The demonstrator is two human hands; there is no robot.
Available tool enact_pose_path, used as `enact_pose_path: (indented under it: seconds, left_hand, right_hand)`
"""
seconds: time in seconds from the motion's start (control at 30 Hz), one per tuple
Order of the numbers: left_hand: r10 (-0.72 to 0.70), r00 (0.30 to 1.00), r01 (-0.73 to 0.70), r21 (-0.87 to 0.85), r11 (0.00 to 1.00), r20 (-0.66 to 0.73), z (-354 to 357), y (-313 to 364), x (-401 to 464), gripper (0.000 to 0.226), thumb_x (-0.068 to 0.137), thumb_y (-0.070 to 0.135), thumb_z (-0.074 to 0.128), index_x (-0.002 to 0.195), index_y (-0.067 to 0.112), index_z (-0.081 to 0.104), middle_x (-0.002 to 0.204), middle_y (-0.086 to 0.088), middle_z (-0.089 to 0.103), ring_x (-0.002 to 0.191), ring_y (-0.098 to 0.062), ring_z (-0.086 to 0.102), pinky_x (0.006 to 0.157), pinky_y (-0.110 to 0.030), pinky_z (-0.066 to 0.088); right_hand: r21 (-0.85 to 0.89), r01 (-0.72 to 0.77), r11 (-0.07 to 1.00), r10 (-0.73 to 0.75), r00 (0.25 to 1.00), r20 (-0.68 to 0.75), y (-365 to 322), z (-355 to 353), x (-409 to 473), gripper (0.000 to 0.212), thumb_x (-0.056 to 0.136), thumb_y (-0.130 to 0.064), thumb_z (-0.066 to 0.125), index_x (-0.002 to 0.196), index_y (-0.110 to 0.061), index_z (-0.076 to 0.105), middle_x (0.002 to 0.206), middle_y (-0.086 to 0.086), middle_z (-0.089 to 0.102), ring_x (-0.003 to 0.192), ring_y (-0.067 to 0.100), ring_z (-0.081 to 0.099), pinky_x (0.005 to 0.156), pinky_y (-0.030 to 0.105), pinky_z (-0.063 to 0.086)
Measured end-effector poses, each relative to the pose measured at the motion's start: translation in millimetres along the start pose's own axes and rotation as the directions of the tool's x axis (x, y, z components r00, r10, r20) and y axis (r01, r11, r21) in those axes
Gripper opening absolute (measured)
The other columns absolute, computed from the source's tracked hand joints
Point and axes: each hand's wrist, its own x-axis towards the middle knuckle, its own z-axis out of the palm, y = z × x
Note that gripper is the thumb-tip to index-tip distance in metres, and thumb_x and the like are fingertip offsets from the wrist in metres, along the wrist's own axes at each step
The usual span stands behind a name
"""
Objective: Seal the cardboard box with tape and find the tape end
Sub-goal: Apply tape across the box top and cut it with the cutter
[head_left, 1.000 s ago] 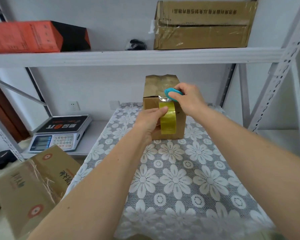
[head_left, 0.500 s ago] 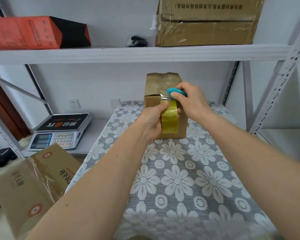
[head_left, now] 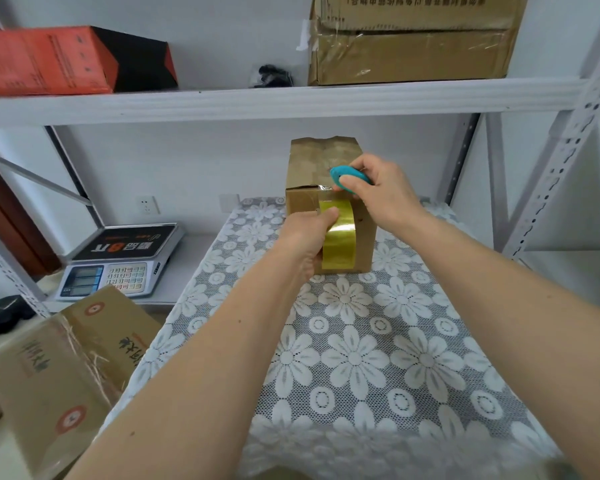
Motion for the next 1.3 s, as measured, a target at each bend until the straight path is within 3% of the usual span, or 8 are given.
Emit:
enact_pose_path:
  seconds: [0.1,0.27,0.47,0.63,0.73,0.97,1.17,1.3]
  left_hand:
    - [-0.017,0.999,0.02,0.05,0.999,-0.048,-0.3,1.8,1.5,0.015,0.09,0.022,0.063,0.078,0.013,0.062,0.084,-0.01,0.066,0.081,-0.027,0.065,0.078,-0.049,0.058]
    - [-0.056,0.995,0.061,0.058,0.996,-0.085,-1.1,8.5,0.8,0.025,0.088,0.023,0.066,0.106,0.006,0.063,0.09,-0.012,0.067,0.072,-0.022,0.065,0.057,-0.034,0.055]
    - [-0.086,0.993,0.09,0.049,0.995,-0.087,-0.1,12.5,-1.4,0.025,0.088,0.02,0.066,0.109,0.006,0.061,0.08,-0.008,0.065,0.063,-0.018,0.062,0.044,-0.026,0.05]
    - [-0.114,0.99,0.119,0.046,0.992,-0.084,0.4,14.7,0.9,0.029,0.087,0.018,0.066,0.113,0.006,0.061,0.09,-0.012,0.068,0.072,-0.022,0.065,0.061,-0.037,0.057]
    - [-0.101,0.988,0.107,0.045,0.993,-0.112,1.2,12.2,1.9,0.032,0.085,0.02,0.068,0.113,0.005,0.062,0.096,-0.013,0.07,0.079,-0.026,0.068,0.068,-0.041,0.059]
    - [-0.049,0.99,0.059,0.071,0.996,-0.135,3.5,8.7,7.8,0.036,0.083,0.023,0.07,0.113,0.006,0.062,0.097,-0.014,0.069,0.078,-0.026,0.067,0.06,-0.035,0.056]
    - [0.003,0.987,0.021,0.144,0.989,-0.163,4.6,9.9,7.1,0.034,0.074,0.024,0.073,0.102,0.007,0.065,0.097,-0.016,0.071,0.089,-0.032,0.068,0.082,-0.051,0.057]
    - [0.014,0.983,0.011,0.134,0.991,-0.182,5.5,10.5,6.6,0.036,0.073,0.024,0.075,0.104,0.008,0.064,0.098,-0.016,0.07,0.091,-0.032,0.068,0.08,-0.051,0.057]
  right_hand:
    - [0.048,-0.023,0.999,0.022,1.0,0.002,-0.4,0.3,-0.2,0.012,0.09,-0.024,0.06,0.096,-0.014,0.061,0.093,0.001,0.072,0.092,0.02,0.065,0.088,0.048,0.051]
    - [0.056,-0.02,0.998,0.021,1.0,-0.012,-0.2,1.1,-1.9,0.01,0.09,-0.023,0.06,0.095,-0.014,0.061,0.092,0.001,0.069,0.091,0.022,0.064,0.088,0.047,0.051]
    - [-0.035,0.05,0.998,-0.05,0.999,-0.012,1.7,1.1,-2.7,0.013,0.09,-0.024,0.06,0.095,-0.013,0.062,0.092,0.004,0.067,0.087,0.022,0.06,0.079,0.038,0.048]
    - [-0.118,0.116,0.986,-0.118,0.993,-0.011,1.9,2.3,-6.1,0.011,0.091,-0.025,0.059,0.093,-0.014,0.06,0.086,-0.001,0.062,0.078,0.017,0.054,0.067,0.028,0.041]
    - [-0.057,0.104,0.993,-0.105,0.994,-0.01,1.4,1.8,-8.2,0.013,0.09,-0.027,0.059,0.092,-0.014,0.06,0.089,0.001,0.068,0.084,0.021,0.061,0.074,0.038,0.048]
    - [-0.149,0.123,0.981,-0.113,0.991,0.072,3.9,5.8,-4.1,0.012,0.091,-0.029,0.056,0.093,-0.018,0.057,0.094,0.001,0.065,0.087,0.02,0.056,0.073,0.035,0.043]
    - [-0.254,0.217,0.943,-0.171,0.967,0.19,-6.6,13.4,6.6,0.012,0.091,-0.027,0.056,0.092,-0.015,0.056,0.095,0.0,0.061,0.091,0.018,0.05,0.07,0.03,0.034]
    - [-0.193,0.195,0.962,-0.163,0.972,0.168,-8.2,14.1,4.5,0.014,0.092,-0.025,0.056,0.094,-0.012,0.058,0.094,0.001,0.062,0.084,0.016,0.051,0.063,0.022,0.035]
